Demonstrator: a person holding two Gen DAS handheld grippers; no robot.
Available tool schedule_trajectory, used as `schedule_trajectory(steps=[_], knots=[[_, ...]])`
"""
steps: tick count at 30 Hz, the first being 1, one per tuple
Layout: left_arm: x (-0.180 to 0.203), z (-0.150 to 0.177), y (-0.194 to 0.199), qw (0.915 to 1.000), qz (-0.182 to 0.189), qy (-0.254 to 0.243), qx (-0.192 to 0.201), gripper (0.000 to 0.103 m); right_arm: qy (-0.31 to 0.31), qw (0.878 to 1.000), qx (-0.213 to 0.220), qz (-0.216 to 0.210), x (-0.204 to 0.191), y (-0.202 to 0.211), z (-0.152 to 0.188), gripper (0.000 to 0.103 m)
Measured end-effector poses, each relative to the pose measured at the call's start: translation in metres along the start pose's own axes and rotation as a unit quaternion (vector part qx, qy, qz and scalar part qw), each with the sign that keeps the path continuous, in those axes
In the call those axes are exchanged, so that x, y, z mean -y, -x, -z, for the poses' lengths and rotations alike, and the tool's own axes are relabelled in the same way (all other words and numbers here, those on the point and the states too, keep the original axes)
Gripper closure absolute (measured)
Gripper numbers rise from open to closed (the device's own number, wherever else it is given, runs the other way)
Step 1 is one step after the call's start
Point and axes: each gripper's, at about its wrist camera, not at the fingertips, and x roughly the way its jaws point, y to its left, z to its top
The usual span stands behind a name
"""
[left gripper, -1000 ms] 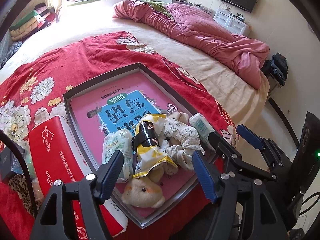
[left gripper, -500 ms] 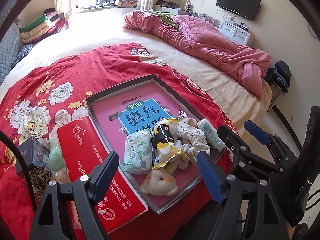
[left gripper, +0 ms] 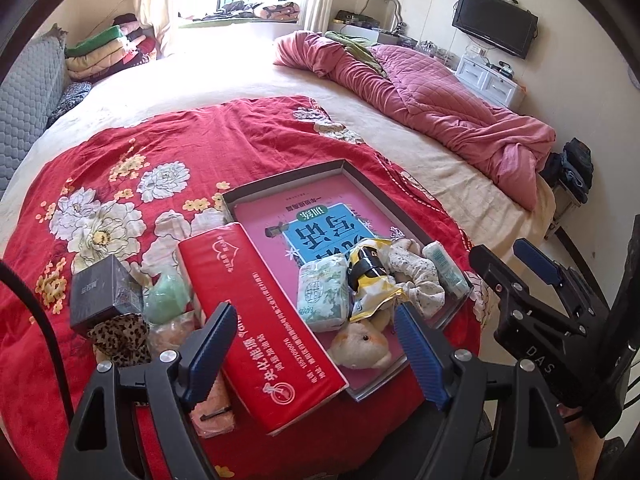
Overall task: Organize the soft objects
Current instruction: 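Move both tools back over the remaining pile of items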
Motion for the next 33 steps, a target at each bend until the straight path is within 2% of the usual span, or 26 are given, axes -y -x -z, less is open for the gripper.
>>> schedule_trajectory(steps=[10,21,28,33], knots=[[-0.044,0.001,0.037,0.9990,-0.025,0.029,0.024,0.023,0.033,0.999,0.021,-0.024,-0.038,0.022,-0.014,0.027],[-0.116,0.013,0.076,0.9928,-0.068,0.086,0.048,0.023,0.078,0.995,0.035,-0.056,-0.082,0.041,-0.020,0.027],[-0.157,0.034,0.079,0.9882,-0.090,0.119,0.036,0.023,0.121,0.988,0.032,-0.086,-0.119,0.046,-0.017,0.027],[-0.177,0.053,0.063,0.9859,-0.096,0.137,0.013,0.023,0.179,0.977,0.024,-0.114,-0.158,0.044,-0.010,0.027]])
